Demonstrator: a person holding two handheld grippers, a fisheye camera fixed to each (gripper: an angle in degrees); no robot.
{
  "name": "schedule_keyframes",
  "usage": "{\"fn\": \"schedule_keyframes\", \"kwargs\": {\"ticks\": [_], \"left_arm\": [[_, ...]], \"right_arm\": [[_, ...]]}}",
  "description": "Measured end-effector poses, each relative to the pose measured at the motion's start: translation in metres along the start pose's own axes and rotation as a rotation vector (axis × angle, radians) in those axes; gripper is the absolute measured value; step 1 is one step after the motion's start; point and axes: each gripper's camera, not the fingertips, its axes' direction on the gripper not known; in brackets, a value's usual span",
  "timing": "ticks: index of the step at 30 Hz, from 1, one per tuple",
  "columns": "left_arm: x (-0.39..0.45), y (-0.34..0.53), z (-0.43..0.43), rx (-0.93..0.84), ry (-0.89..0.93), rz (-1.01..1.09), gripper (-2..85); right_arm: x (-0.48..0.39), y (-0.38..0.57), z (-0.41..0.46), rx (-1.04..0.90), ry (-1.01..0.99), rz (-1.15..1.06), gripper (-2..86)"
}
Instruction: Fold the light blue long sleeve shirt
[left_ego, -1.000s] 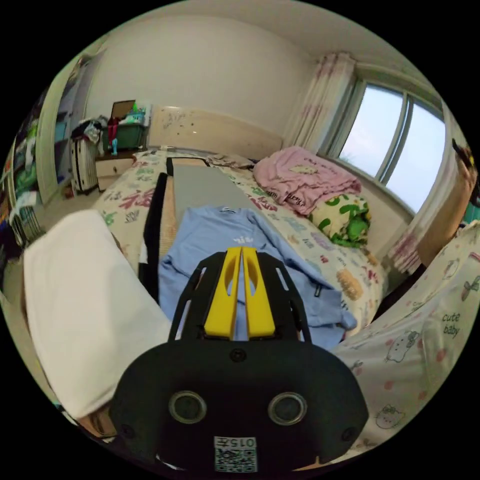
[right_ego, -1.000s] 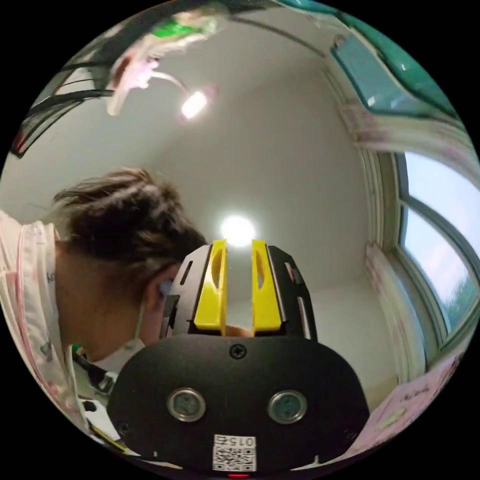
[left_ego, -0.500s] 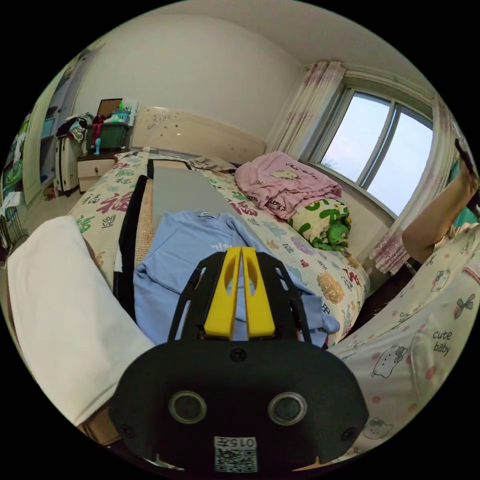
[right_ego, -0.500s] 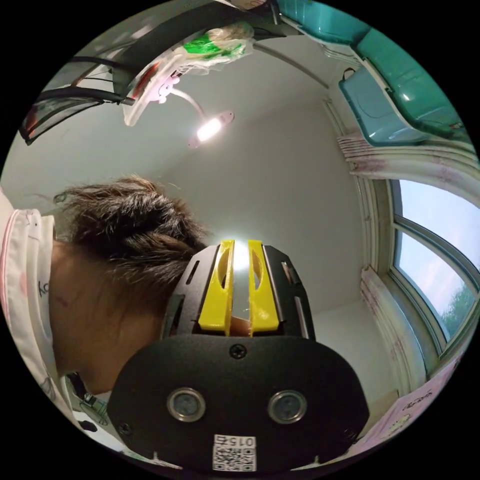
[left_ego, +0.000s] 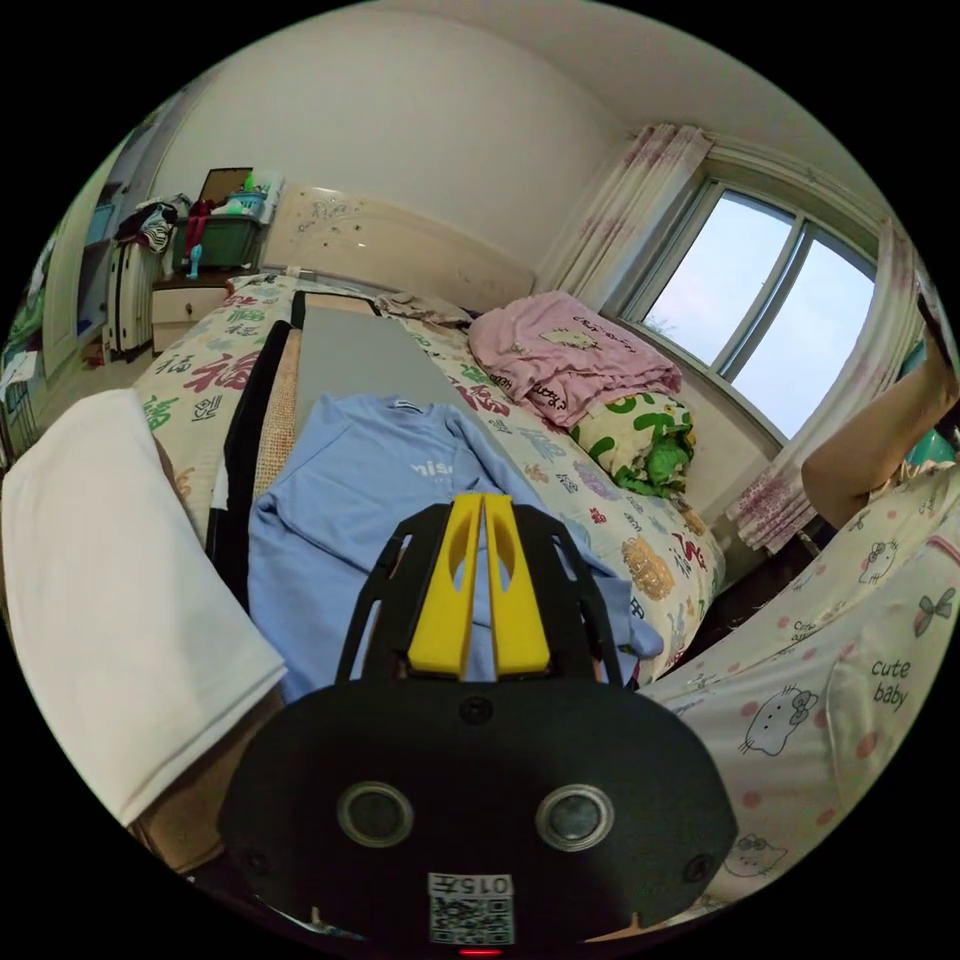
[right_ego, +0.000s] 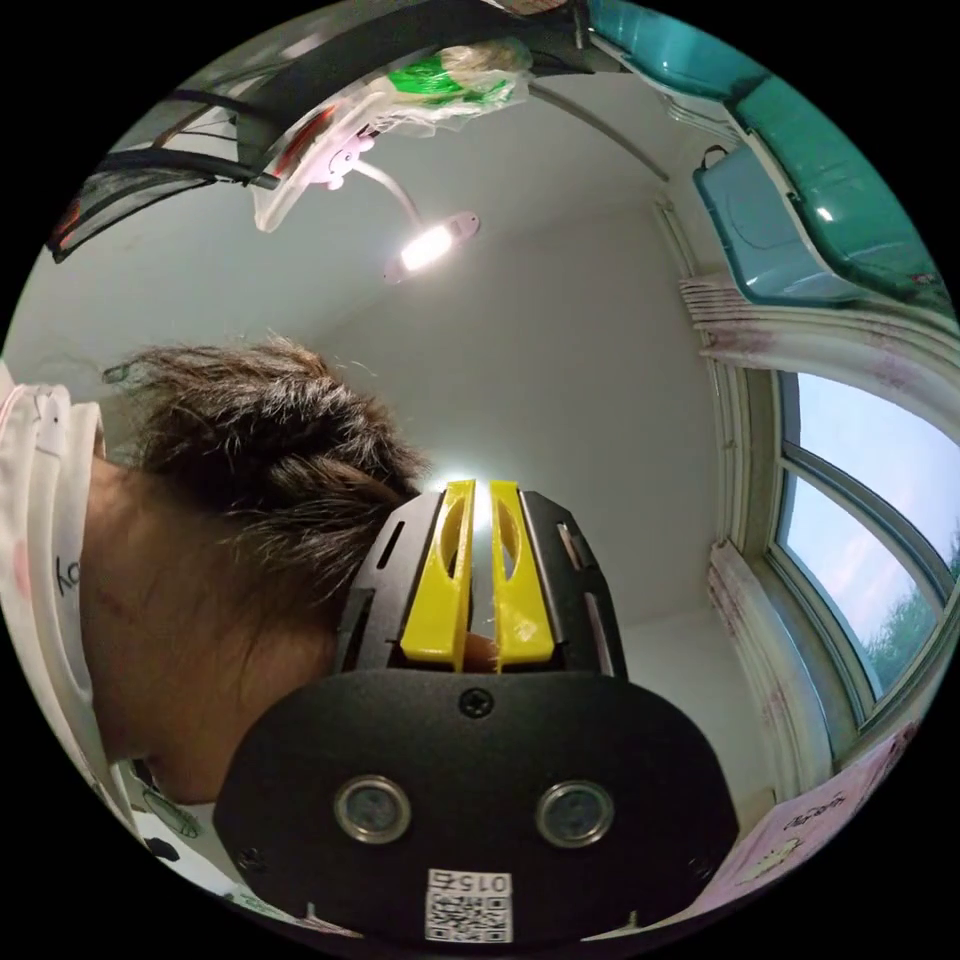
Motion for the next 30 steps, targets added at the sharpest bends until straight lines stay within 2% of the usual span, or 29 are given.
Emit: {"fn": "schedule_keyframes", "kwargs": {"ticks": [5, 8, 10, 13, 14, 15, 16, 18, 20, 22, 25, 28, 30], "left_arm": [[0.03, -0.022, 0.019, -0.019, 0.027, 0.02, -0.9], [0.057, -0.038, 0.037, -0.042, 0.04, 0.067, -0.8], [0.081, -0.05, 0.051, -0.053, 0.059, 0.11, -0.6], [0.114, -0.063, 0.075, -0.09, 0.093, 0.182, 0.6], [0.122, -0.065, 0.082, -0.106, 0.103, 0.203, 1.0], [0.139, -0.069, 0.097, -0.145, 0.125, 0.247, 2.5], [0.158, -0.074, 0.116, -0.195, 0.156, 0.294, 4.5], [0.189, -0.079, 0.146, -0.276, 0.221, 0.357, 6.9], [0.221, -0.083, 0.18, -0.36, 0.283, 0.421, 8.7], [0.264, -0.084, 0.224, -0.453, 0.328, 0.52, 10.2], [0.309, -0.075, 0.278, -0.593, 0.317, 0.608, 12.0], [0.338, -0.059, 0.32, -0.735, 0.267, 0.65, 12.7], [0.347, -0.056, 0.327, -0.724, 0.235, 0.646, 12.1]], "right_arm": [[0.025, 0.027, 0.019, 0.004, 0.023, -0.032, 5.4], [0.059, 0.053, 0.027, 0.022, 0.047, 0.031, 7.3], [0.088, 0.074, 0.03, -0.034, 0.108, 0.042, 7.6], [0.149, 0.139, 0.052, -0.412, 0.232, 0.02, 8.9], [0.179, 0.183, 0.06, -0.669, 0.247, 0.064, 9.0], [0.21, 0.239, 0.06, -0.948, 0.234, 0.155, 8.9], [0.224, 0.271, 0.055, -1.088, 0.216, 0.21, 8.8], [0.26, 0.402, 0.001, -1.589, 0.11, 0.444, 8.6], [0.269, 0.476, -0.058, -1.838, 0.128, 0.617, 9.2], [0.267, 0.52, -0.107, -1.985, 0.156, 0.696, 9.9], [0.247, 0.564, -0.144, -2.197, 0.066, 0.64, 11.7], [0.226, 0.601, -0.146, -2.326, -0.138, 0.572, 13.8], [0.218, 0.635, -0.139, -2.4, -0.274, 0.505, 15.1]]}}
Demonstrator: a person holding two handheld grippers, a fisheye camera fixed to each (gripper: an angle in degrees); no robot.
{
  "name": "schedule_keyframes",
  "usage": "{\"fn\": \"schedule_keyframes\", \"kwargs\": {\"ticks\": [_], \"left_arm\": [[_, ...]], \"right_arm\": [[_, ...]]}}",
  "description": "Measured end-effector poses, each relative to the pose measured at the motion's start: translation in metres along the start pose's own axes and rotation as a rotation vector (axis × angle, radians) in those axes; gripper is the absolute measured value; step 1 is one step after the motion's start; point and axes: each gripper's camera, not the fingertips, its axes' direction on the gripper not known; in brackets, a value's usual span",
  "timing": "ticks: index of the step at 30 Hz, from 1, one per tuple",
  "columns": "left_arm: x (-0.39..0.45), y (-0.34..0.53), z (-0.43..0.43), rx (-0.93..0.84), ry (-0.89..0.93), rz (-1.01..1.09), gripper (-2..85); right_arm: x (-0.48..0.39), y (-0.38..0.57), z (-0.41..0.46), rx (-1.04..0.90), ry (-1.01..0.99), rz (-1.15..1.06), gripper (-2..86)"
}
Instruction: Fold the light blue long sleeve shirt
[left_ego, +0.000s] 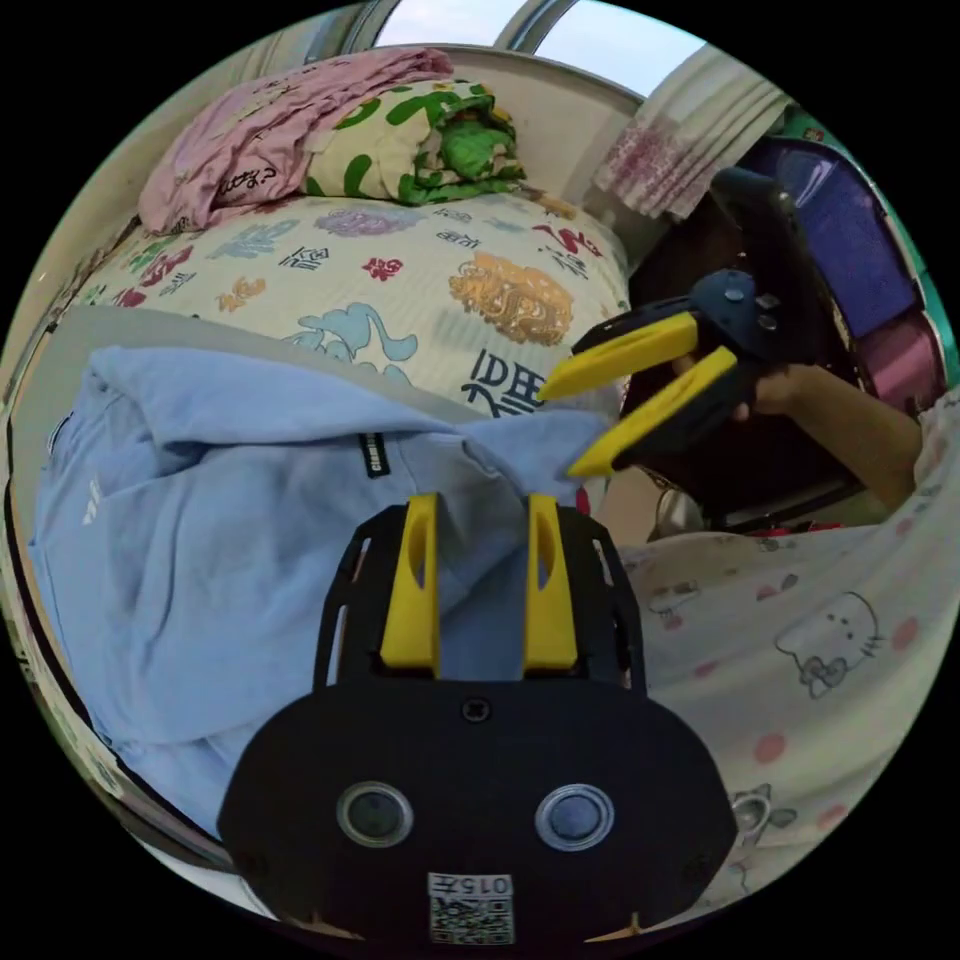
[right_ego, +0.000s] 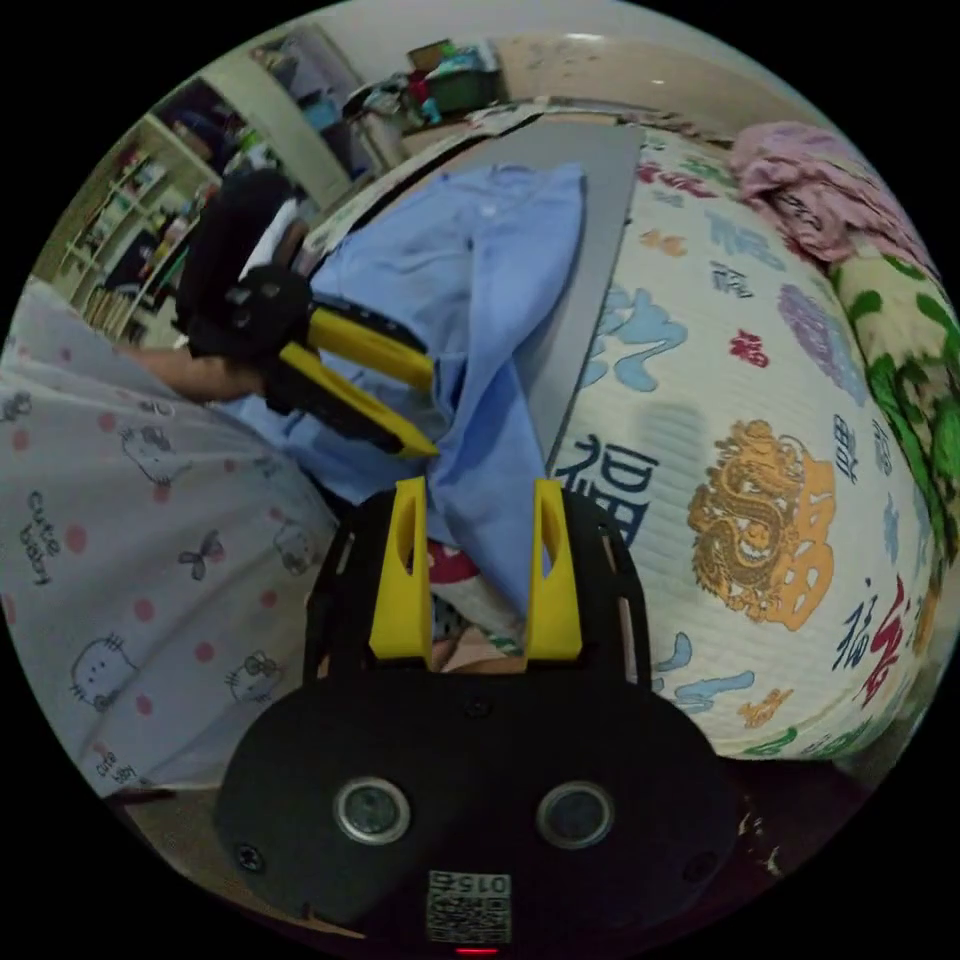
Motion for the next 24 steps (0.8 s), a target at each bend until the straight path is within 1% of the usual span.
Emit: {"fn": "schedule_keyframes", "kwargs": {"ticks": [3, 5, 7, 8, 10, 12, 13, 15, 16, 17, 18, 20, 22, 23, 24], "left_arm": [[0.001, -0.004, -0.001, -0.006, 0.023, -0.024, 10.2], [-0.002, 0.001, -0.003, 0.011, 0.077, -0.042, 7.5], [-0.007, 0.012, -0.001, 0.033, 0.163, -0.089, 2.7], [-0.008, 0.015, 0.0, 0.039, 0.153, -0.102, 1.6], [-0.004, 0.025, -0.002, 0.07, 0.159, -0.1, 0.3], [0.001, 0.034, -0.007, 0.103, 0.146, -0.102, -0.1], [0.003, 0.041, -0.013, 0.13, 0.131, -0.114, -0.3], [0.002, 0.055, -0.026, 0.182, 0.122, -0.151, -0.4], [0.0, 0.068, -0.042, 0.236, 0.105, -0.185, -0.4], [-0.003, 0.077, -0.054, 0.267, 0.087, -0.206, -0.4], [-0.01, 0.099, -0.083, 0.336, 0.047, -0.245, -0.3], [-0.03, 0.151, -0.145, 0.468, -0.032, -0.345, -0.2], [-0.055, 0.259, -0.247, 0.694, -0.201, -0.551, 0.0], [-0.058, 0.291, -0.272, 0.748, -0.261, -0.613, 0.1], [-0.057, 0.357, -0.317, 0.847, -0.403, -0.748, 0.3]], "right_arm": [[-0.001, -0.041, 0.008, -0.071, 0.012, -0.115, 16.4], [0.002, -0.066, 0.011, -0.094, 0.015, -0.145, 15.6], [0.007, -0.087, 0.014, -0.115, 0.028, -0.169, 12.5], [0.014, -0.1, 0.011, -0.123, 0.055, -0.16, 9.5], [0.032, -0.119, -0.002, -0.111, -0.016, -0.113, 4.9], [0.072, -0.132, -0.029, -0.013, -0.126, 0.052, 1.9], [0.082, -0.133, -0.036, 0.019, -0.134, 0.099, 1.6], [0.125, -0.131, -0.061, 0.13, -0.146, 0.311, 0.9], [0.135, -0.129, -0.066, 0.157, -0.152, 0.368, 0.8], [0.156, -0.122, -0.074, 0.207, -0.164, 0.485, 0.7], [0.173, -0.117, -0.077, 0.223, -0.186, 0.578, 0.8], [0.187, -0.116, -0.072, 0.205, -0.224, 0.652, 1.2], [0.189, -0.12, -0.066, 0.176, -0.225, 0.689, 2.0], [0.186, -0.126, -0.066, 0.172, -0.204, 0.701, 2.8], [0.181, -0.13, -0.073, 0.189, -0.138, 0.737, 3.8]]}}
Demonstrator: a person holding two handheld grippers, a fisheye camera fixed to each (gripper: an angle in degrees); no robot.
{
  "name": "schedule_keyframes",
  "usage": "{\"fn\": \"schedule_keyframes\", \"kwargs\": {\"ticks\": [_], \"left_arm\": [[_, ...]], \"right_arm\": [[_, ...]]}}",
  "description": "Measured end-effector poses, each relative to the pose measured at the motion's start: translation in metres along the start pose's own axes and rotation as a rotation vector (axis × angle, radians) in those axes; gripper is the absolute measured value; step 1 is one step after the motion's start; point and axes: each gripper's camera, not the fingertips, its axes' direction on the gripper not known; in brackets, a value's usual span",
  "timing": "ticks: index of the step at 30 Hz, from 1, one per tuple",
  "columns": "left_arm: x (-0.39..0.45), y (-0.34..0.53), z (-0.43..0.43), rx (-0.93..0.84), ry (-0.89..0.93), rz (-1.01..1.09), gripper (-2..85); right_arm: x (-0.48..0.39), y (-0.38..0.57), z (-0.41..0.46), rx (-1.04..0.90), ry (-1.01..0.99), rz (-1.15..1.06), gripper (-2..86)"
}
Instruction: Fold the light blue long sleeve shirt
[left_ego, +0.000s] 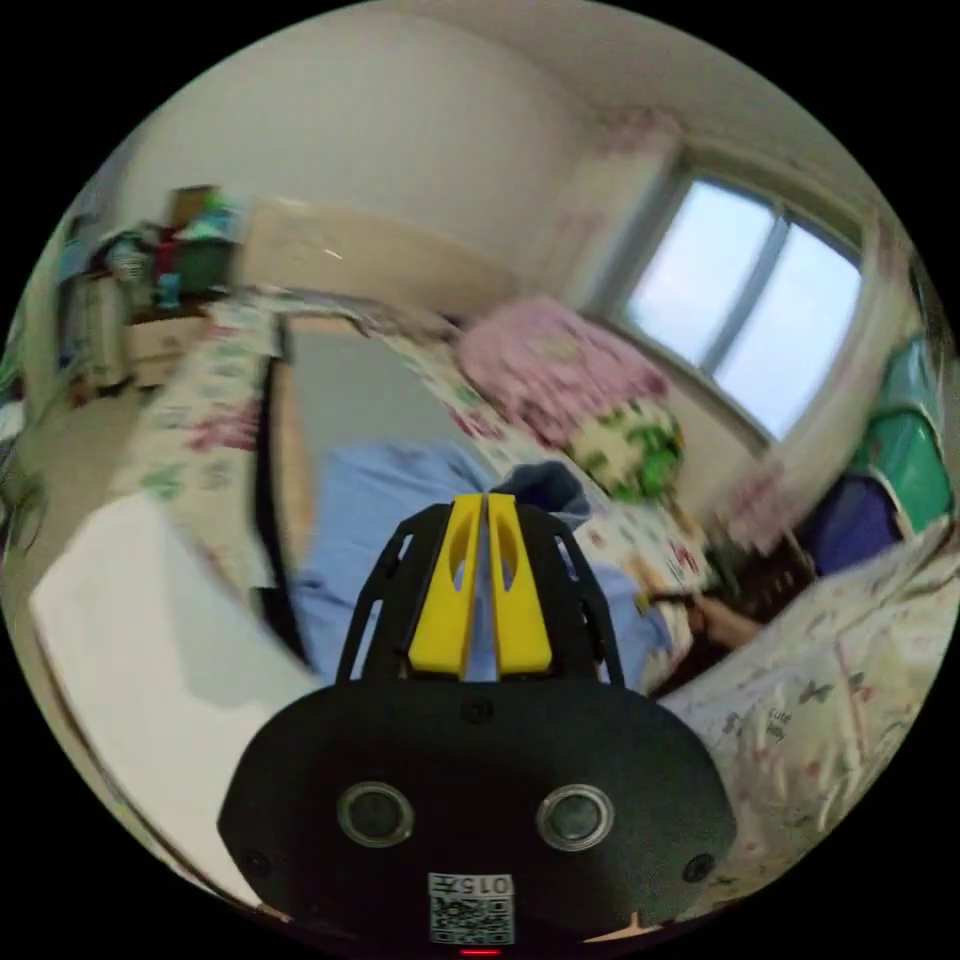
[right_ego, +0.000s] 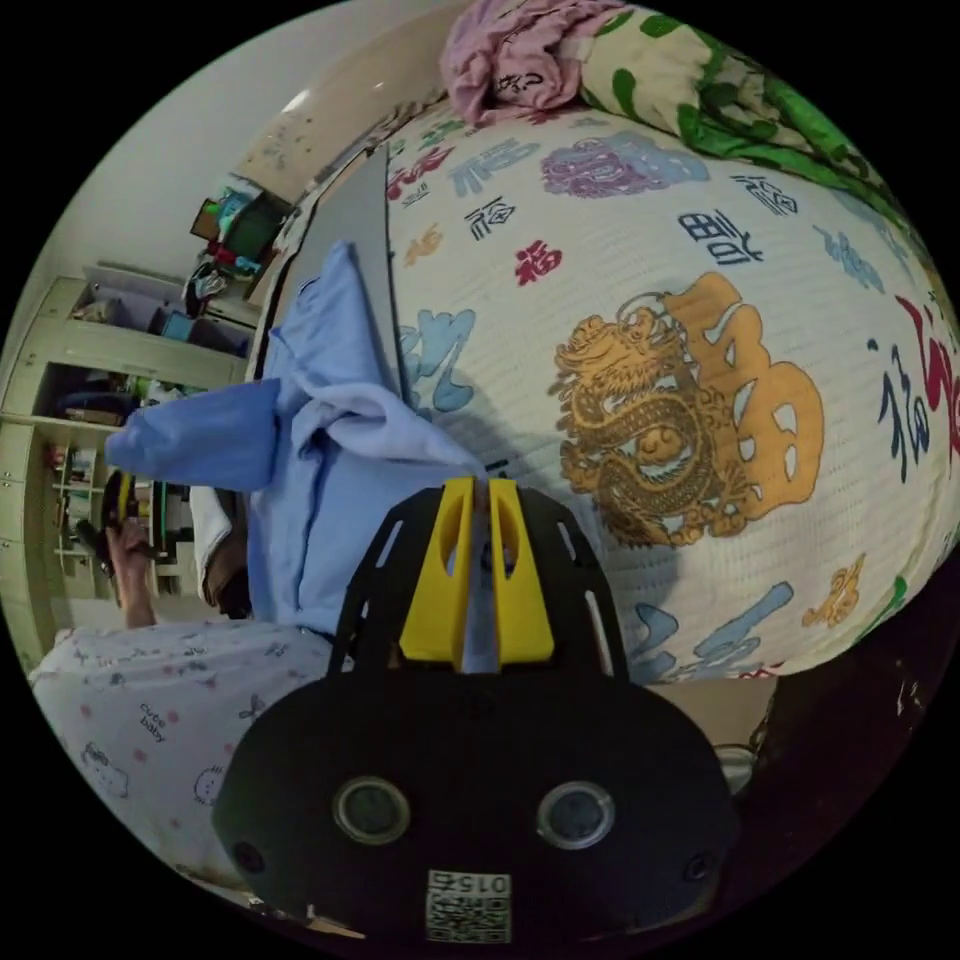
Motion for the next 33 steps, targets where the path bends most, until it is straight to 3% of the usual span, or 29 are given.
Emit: {"fn": "schedule_keyframes", "kwargs": {"ticks": [4, 5, 7, 9, 12, 16, 19, 25, 28, 31, 33], "left_arm": [[-0.098, 0.044, -0.162, 0.287, -0.578, -0.203, 3.6], [-0.103, 0.056, -0.176, 0.312, -0.599, -0.232, 4.6], [-0.103, 0.105, -0.209, 0.361, -0.585, -0.244, 5.9], [-0.093, 0.14, -0.206, 0.311, -0.595, -0.216, 5.6], [-0.081, 0.198, -0.182, 0.201, -0.513, -0.201, 5.6], [-0.066, 0.273, -0.153, 0.121, -0.286, -0.251, 5.6], [-0.049, 0.317, -0.142, 0.063, -0.21, -0.275, 5.5], [-0.027, 0.371, -0.132, -0.022, -0.125, -0.303, 4.9], [-0.025, 0.377, -0.13, -0.074, -0.065, -0.312, 4.9], [-0.019, 0.381, -0.133, -0.134, -0.105, -0.28, 5.3], [-0.02, 0.386, -0.134, -0.16, -0.118, -0.293, 6.0]], "right_arm": [[-0.071, 0.007, -0.035, 0.205, 0.176, -0.171, 7.2], [-0.112, 0.01, -0.041, 0.241, 0.178, -0.31, 7.8], [-0.18, 0.018, -0.034, 0.201, 0.083, -0.567, 8.4], [-0.271, 0.034, 0.003, 0.011, -0.117, -0.846, 9.4], [-0.366, 0.087, 0.072, -0.255, -0.26, -1.135, 11.7], [-0.433, 0.163, 0.149, -0.448, -0.079, -1.415, 14.3], [-0.455, 0.194, 0.154, -0.325, 0.09, -1.576, 11.1], [-0.476, 0.127, 0.104, -0.39, -0.05, -1.392, 3.3], [-0.444, 0.009, 0.007, -0.236, -0.074, -1.167, 2.3], [-0.375, -0.124, -0.144, 0.157, 0.181, -0.821, 2.2], [-0.31, -0.178, -0.27, 0.537, 0.389, -0.432, 3.2]]}}
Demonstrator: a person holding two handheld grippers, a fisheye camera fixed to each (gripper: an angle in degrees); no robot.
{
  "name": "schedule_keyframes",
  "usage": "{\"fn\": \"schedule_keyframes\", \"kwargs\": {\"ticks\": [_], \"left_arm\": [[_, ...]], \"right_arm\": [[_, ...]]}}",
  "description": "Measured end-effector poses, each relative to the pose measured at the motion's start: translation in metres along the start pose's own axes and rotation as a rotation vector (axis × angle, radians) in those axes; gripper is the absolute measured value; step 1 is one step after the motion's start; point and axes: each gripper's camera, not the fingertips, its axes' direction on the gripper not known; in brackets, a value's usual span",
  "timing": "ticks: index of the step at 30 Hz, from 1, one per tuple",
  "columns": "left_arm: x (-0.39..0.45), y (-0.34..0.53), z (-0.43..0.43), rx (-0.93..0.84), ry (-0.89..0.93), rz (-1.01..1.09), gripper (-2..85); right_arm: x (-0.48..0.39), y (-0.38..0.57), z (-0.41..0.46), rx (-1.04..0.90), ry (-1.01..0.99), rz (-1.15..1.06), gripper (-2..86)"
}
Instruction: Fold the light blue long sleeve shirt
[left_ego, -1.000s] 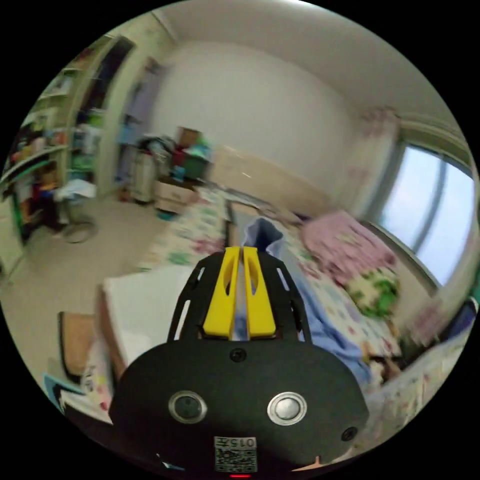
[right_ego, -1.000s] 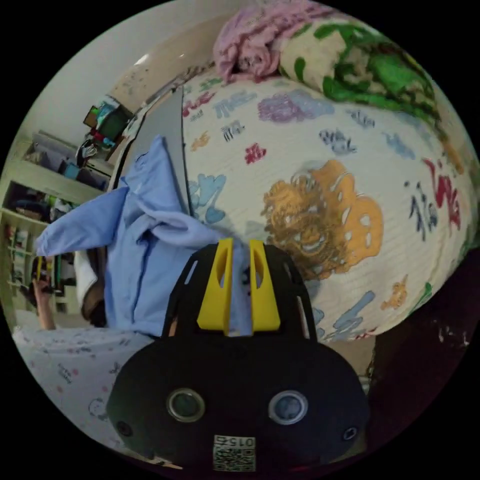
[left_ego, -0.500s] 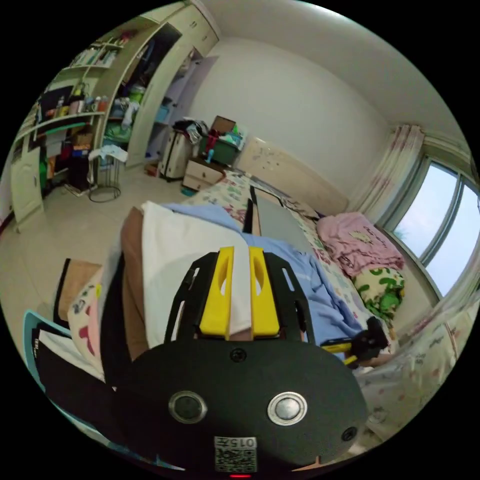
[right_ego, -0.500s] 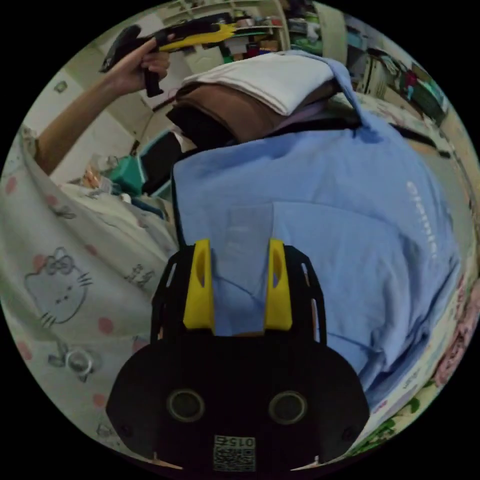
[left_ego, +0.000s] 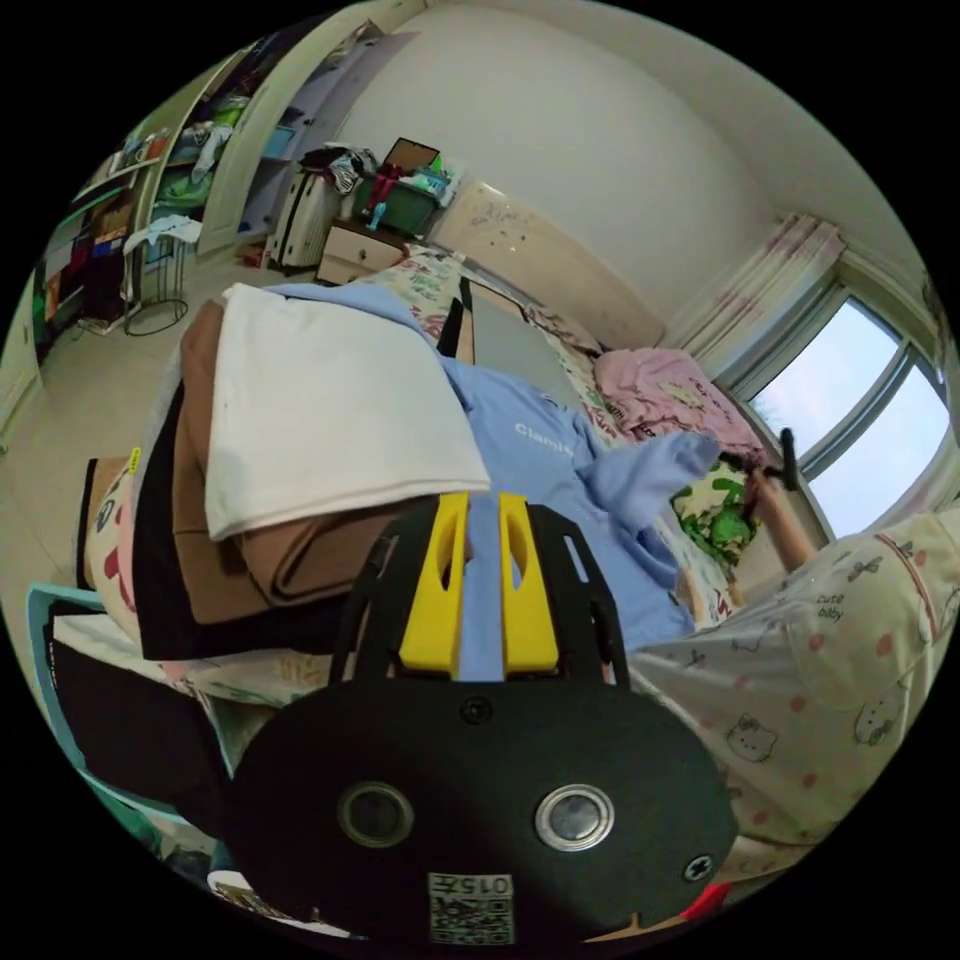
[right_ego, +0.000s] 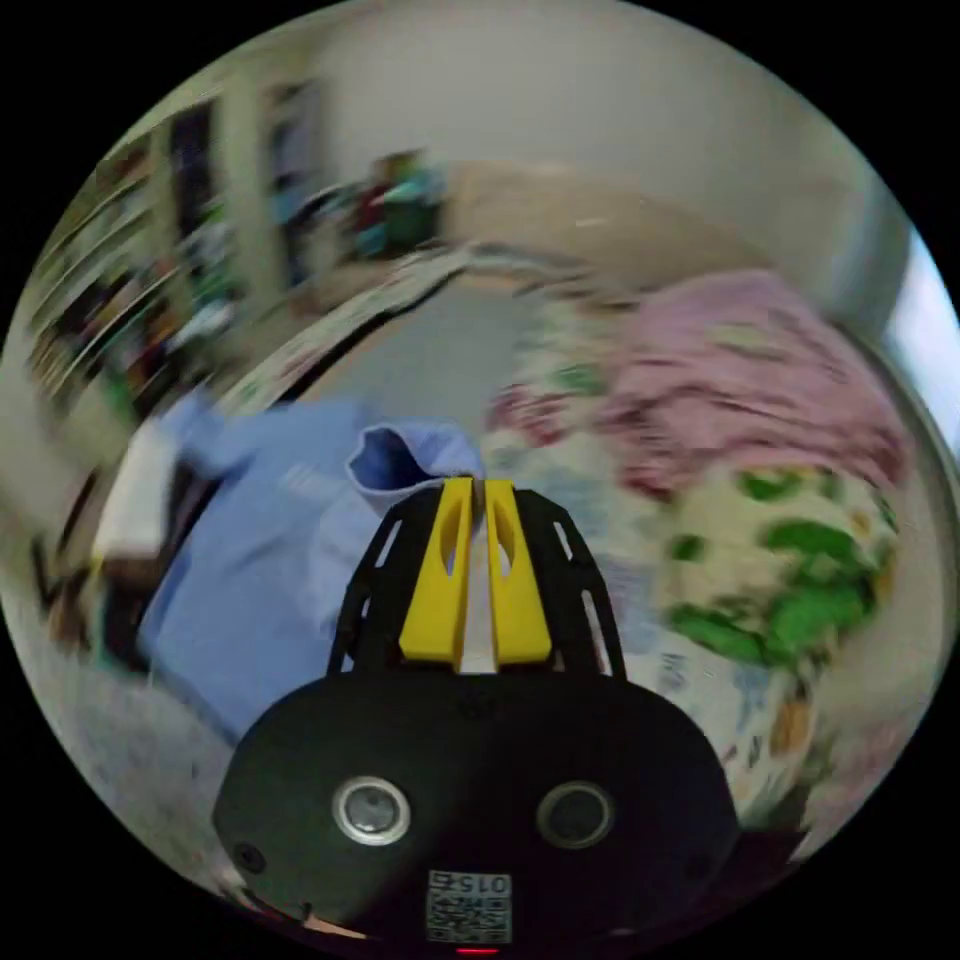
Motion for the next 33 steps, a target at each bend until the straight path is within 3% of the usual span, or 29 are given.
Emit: {"fn": "schedule_keyframes", "kwargs": {"ticks": [2, 5, 7, 12, 17, 21, 26, 27, 29, 33], "left_arm": [[-0.003, 0.006, 0.002, -0.027, -0.019, -0.021, 7.0], [-0.003, 0.018, 0.015, -0.093, -0.079, -0.035, 8.8], [-0.006, 0.031, 0.035, -0.159, -0.094, -0.073, 10.8], [0.006, 0.038, 0.041, -0.125, -0.116, -0.057, 10.6], [0.037, 0.042, 0.038, -0.186, -0.185, -0.009, 11.5], [0.036, 0.054, 0.061, -0.337, -0.175, -0.102, 13.2], [0.035, 0.042, 0.097, -0.361, -0.029, -0.128, 10.5], [0.039, 0.036, 0.114, -0.438, 0.016, -0.121, 8.4], [0.053, 0.03, 0.134, -0.554, 0.061, -0.052, 4.7], [0.084, 0.011, 0.119, -0.526, 0.013, 0.047, 0.6]], "right_arm": [[0.056, -0.014, -0.039, 0.055, 0.133, 0.157, 9.8], [0.081, 0.011, -0.075, 0.057, 0.07, 0.187, 13.5], [0.074, 0.047, -0.068, -0.04, -0.034, 0.153, 14.1], [0.027, 0.199, -0.015, -0.511, -0.215, 0.123, 16.9], [0.002, 0.292, -0.03, -0.717, -0.333, 0.14, 18.0], [0.005, 0.312, -0.056, -0.758, -0.355, 0.129, 15.8], [0.037, 0.306, -0.077, -0.824, -0.398, 0.087, 7.8], [0.046, 0.306, -0.084, -0.838, -0.468, 0.075, 2.7], [0.062, 0.308, -0.097, -0.853, -0.5, 0.07, 1.6], [0.107, 0.334, -0.134, -0.885, -0.448, 0.101, 0.3]]}}
